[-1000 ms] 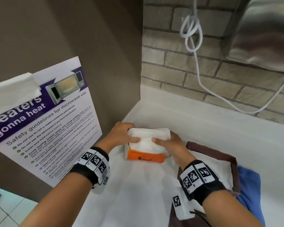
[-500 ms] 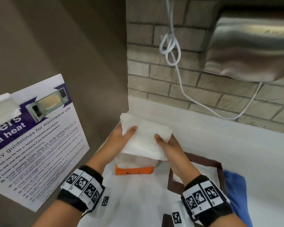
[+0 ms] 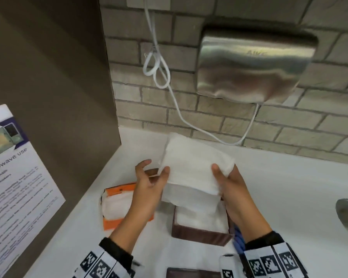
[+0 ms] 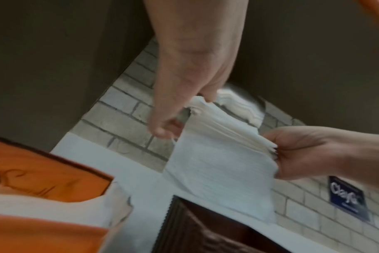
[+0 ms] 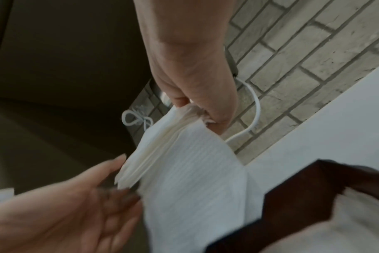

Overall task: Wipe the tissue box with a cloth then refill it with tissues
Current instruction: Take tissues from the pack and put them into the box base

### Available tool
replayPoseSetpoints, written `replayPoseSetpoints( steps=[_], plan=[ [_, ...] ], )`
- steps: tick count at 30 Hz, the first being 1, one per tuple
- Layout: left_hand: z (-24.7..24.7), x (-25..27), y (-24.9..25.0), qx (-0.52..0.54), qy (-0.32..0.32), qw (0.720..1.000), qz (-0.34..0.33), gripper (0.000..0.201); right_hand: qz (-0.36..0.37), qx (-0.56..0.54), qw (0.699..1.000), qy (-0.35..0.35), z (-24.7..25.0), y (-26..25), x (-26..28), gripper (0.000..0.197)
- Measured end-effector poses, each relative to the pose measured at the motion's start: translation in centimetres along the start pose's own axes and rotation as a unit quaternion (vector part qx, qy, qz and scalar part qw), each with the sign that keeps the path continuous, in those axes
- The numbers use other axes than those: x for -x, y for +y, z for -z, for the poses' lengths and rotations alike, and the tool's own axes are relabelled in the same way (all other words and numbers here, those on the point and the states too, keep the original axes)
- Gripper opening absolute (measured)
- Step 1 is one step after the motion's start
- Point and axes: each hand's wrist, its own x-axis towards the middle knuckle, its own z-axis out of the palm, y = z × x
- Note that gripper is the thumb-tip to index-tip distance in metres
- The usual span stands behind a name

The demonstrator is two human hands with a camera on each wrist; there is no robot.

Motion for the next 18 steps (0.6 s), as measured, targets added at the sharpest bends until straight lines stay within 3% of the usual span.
replayPoseSetpoints(
  steps=[1,3,6,9,13,16,18],
  plan=[
    [0.2,0.7,0.3,-0.004,0.023,1.000,0.003,0.046,0.005,-0.027,1.000,0.001,0.0,-0.3,0.3,0.034],
    [0.2,2.1,0.8,0.014,0.001,0.999,0.052,0.060,0.013,-0.067,0.998,-0.005,-0.5,-0.7,0.9,0.034],
    [-0.6,3.1,1.0,0.174,-0.055,0.972,0.148,0.062,-0.003,-0.070,0.998,-0.002,-2.1,0.1,2.1,0.032],
    [-0.7,3.4,0.8,0.303,-0.017,0.948,0.094,0.076,-0.048,-0.054,0.997,0.004,-3.6,2.1,3.1,0.038],
    [-0.9,3.5,0.6,0.344,0.058,0.935,0.061,0.077,-0.066,-0.036,0.997,-0.006,-4.9,3.1,4.1,0.038],
    [-1.1,3.6,0.9,0.366,0.070,0.926,0.056,0.049,-0.069,-0.072,0.994,-0.038,-5.4,2.4,4.9,0.035],
    [-1.4,3.6,1.2,0.368,0.077,0.925,0.049,0.038,-0.074,-0.128,0.987,-0.068,-5.2,1.8,5.3,0.042]
  ],
)
